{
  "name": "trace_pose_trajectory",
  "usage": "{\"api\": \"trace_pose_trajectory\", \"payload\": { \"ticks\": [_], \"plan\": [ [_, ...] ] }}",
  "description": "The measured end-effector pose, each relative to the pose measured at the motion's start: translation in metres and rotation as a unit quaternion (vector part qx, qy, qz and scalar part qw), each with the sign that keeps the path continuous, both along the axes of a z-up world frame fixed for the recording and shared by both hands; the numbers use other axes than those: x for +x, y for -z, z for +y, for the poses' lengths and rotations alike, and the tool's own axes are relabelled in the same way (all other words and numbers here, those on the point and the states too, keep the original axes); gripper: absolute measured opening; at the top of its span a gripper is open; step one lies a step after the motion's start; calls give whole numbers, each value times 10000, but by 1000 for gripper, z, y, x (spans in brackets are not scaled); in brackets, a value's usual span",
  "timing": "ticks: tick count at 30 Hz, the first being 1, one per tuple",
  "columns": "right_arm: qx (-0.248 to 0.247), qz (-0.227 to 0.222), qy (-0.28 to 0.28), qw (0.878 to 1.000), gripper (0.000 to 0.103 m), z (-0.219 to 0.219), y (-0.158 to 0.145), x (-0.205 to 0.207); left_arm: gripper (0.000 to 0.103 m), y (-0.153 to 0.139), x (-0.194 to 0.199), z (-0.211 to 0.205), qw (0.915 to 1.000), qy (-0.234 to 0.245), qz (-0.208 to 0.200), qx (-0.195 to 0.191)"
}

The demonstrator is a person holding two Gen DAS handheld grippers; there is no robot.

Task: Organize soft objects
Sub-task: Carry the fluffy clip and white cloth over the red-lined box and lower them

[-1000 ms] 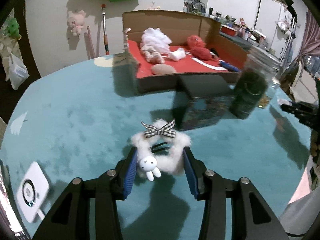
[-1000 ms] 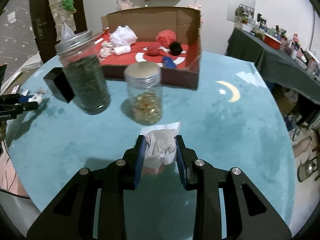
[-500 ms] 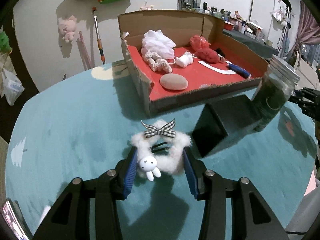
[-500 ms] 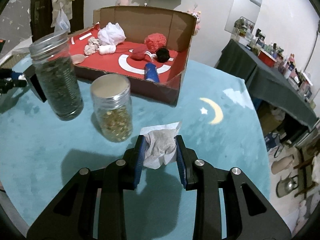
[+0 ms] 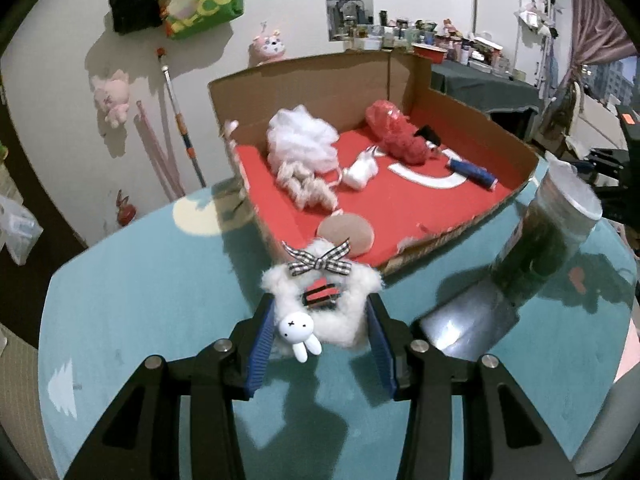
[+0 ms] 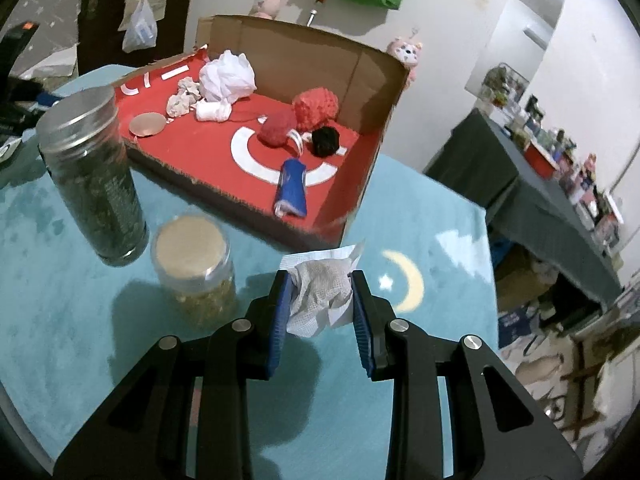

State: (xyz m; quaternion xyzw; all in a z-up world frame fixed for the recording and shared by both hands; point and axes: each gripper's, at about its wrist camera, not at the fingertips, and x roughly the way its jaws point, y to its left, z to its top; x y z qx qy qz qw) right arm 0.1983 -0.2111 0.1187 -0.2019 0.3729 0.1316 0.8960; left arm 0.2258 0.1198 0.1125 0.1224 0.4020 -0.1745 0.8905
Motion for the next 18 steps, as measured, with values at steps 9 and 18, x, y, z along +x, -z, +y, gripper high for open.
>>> {"api": "trace_pose_trajectory", "payload": {
  "ticks": [9, 18],
  "plan": [
    [-125, -55, -487, 9987, 28, 20, -17, 31, 47, -17, 38, -43, 9980, 617, 108, -71],
    [491, 488, -1105, 9915, 28, 51, -18, 80, 47, -6, 85, -97, 9916, 1095, 679, -99]
  ]
}}
